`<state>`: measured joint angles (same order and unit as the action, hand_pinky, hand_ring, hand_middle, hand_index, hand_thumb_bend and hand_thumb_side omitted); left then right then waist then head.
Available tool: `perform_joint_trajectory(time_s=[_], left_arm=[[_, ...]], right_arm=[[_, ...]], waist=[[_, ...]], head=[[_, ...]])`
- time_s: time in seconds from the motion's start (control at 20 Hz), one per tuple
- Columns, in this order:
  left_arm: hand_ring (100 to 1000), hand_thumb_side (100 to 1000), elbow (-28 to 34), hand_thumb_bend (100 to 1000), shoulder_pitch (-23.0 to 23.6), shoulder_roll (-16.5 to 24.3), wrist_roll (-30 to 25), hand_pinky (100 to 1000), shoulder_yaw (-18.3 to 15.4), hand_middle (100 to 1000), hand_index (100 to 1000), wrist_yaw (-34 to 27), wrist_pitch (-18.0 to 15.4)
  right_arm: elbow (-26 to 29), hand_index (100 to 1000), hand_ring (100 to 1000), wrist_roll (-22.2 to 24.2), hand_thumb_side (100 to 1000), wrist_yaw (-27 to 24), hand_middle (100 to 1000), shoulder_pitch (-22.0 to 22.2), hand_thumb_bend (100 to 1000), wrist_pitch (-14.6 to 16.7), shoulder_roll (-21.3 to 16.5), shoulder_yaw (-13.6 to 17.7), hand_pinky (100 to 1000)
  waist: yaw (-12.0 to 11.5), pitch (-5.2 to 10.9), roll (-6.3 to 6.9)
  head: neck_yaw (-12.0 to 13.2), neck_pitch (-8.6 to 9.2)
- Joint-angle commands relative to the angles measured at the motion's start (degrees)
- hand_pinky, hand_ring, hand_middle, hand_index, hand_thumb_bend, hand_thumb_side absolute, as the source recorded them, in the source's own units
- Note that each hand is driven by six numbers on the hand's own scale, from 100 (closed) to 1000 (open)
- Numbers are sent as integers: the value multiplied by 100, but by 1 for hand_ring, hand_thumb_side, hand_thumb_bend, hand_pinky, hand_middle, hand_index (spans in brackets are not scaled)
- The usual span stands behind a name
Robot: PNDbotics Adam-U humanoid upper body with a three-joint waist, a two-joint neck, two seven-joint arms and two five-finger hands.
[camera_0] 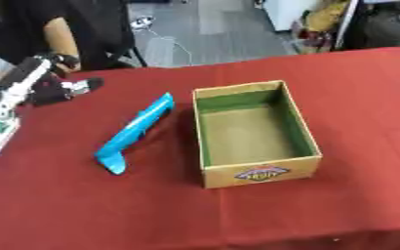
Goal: Pick up objects on the table and place them in the box.
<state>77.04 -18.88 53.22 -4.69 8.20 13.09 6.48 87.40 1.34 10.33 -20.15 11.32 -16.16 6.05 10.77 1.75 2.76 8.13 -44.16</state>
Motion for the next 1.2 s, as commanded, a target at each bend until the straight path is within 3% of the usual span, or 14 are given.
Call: perform_joint_trajectory(time_s=[0.05, 0.35, 0.6, 0.95, 1.2], left_arm=[[689, 819, -100, 885, -189, 319, -110, 643, 64, 768, 864, -151, -11], [687, 793, -446, 929, -539, 234, -397, 642, 285, 758, 852, -75, 128], [693, 776, -1208, 943, -1042, -122, -678, 647, 512, 764, 854, 182, 220], [699, 770, -2371, 950, -1725, -889, -790, 651, 532, 770, 855, 829, 10], [706, 753, -2945, 971, -1923, -1327, -819, 657, 458, 773, 850, 1240, -181]], right_arm=[[65, 1000, 854, 22, 970, 20, 915, -61, 474, 9, -131, -7, 634], [56, 1000, 854, 48, 970, 20, 915, -53, 475, 7, -129, -21, 634], [50, 1000, 854, 66, 968, 18, 915, -39, 476, 6, -120, -28, 634], [41, 1000, 854, 88, 967, 9, 915, -23, 476, 7, -108, -35, 634], [43, 1000, 854, 95, 966, 3, 916, -20, 476, 6, -94, -32, 634]], waist=[[6, 61, 2], [21, 75, 0], [27, 87, -7], [15, 93, -31], [14, 89, -40]], head=[[67, 5], [79, 5], [107, 5], [126, 5], [141, 5]])
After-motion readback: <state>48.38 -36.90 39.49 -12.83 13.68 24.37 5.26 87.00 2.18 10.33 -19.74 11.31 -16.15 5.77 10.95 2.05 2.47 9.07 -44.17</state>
